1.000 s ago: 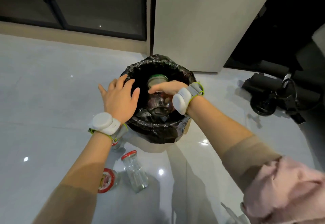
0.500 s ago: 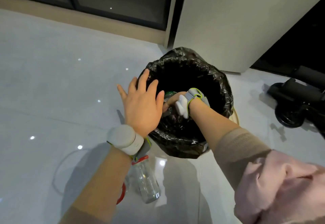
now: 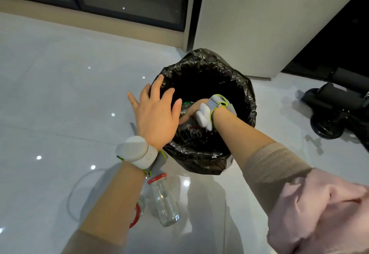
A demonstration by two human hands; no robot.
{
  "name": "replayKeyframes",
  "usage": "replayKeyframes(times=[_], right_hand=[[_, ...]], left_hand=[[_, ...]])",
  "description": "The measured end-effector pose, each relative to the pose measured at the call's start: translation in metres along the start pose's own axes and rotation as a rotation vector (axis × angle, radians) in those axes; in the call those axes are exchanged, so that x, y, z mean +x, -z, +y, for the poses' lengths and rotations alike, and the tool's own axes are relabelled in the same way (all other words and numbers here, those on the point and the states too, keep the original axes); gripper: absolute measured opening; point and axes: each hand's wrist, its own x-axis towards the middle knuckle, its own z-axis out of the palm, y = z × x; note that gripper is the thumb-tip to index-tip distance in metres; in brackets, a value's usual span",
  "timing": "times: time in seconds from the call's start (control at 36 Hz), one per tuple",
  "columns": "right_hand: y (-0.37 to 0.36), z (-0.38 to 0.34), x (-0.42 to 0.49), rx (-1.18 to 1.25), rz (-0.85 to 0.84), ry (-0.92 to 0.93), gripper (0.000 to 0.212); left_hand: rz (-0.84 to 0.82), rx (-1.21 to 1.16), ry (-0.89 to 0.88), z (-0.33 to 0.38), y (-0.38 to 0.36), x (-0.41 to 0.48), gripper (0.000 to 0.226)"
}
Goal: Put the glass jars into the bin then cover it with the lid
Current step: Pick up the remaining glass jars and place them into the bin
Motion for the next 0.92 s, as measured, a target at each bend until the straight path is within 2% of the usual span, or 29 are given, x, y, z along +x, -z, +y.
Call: replayKeyframes(times=[0.03, 0.06, 0.08, 0.14, 0.17, 0.36, 0.56, 0.72, 0.78, 0.83, 0.92], right_hand=[[-0.001, -0.004, -0.007, -0.049, 0.082, 0.01, 0.067], [-0.005, -0.006, -0.013, -0.064, 0.168, 0.033, 0.043], [-0.008, -0.004, -0.018, 0.016, 0.239, 0.056, 0.043], [-0.01, -0.004, -0.03, 0.038, 0.33, 0.082, 0.073], [-0.01, -0.004, -0.038, 0.046, 0.397, 0.108, 0.077], [-0.032, 0.001, -0.087, 0.097, 0.755, 0.277, 0.068], [-0.067, 0.008, -0.121, 0.427, 0.869, 0.493, 0.066], [-0.131, 0.027, -0.132, 0.601, 0.835, 0.659, 0.045], [-0.154, 0.031, -0.13, 0.623, 0.824, 0.728, 0.03], [-0.177, 0.035, -0.123, 0.675, 0.851, 0.798, 0.012], [-0.211, 0.038, -0.099, 0.723, 0.927, 0.831, 0.003]], left_hand=[[-0.007, -0.003, 0.003, -0.001, -0.001, 0.001, 0.042], [-0.013, -0.006, 0.003, -0.001, -0.001, 0.001, 0.042], [-0.01, -0.007, -0.002, 0.0, 0.001, -0.001, 0.042], [-0.018, -0.003, 0.004, -0.001, 0.001, 0.0, 0.043], [-0.02, -0.002, 0.006, 0.0, 0.001, 0.0, 0.043], [-0.05, -0.029, 0.062, 0.01, 0.015, -0.012, 0.041], [-0.043, -0.002, 0.084, 0.011, 0.041, -0.022, 0.04], [-0.046, -0.041, 0.064, 0.003, 0.057, -0.038, 0.038], [-0.049, -0.059, 0.043, -0.002, 0.059, -0.043, 0.039], [-0.045, -0.11, 0.022, -0.006, 0.062, -0.048, 0.048], [-0.05, -0.191, -0.005, -0.009, 0.063, -0.054, 0.049]])
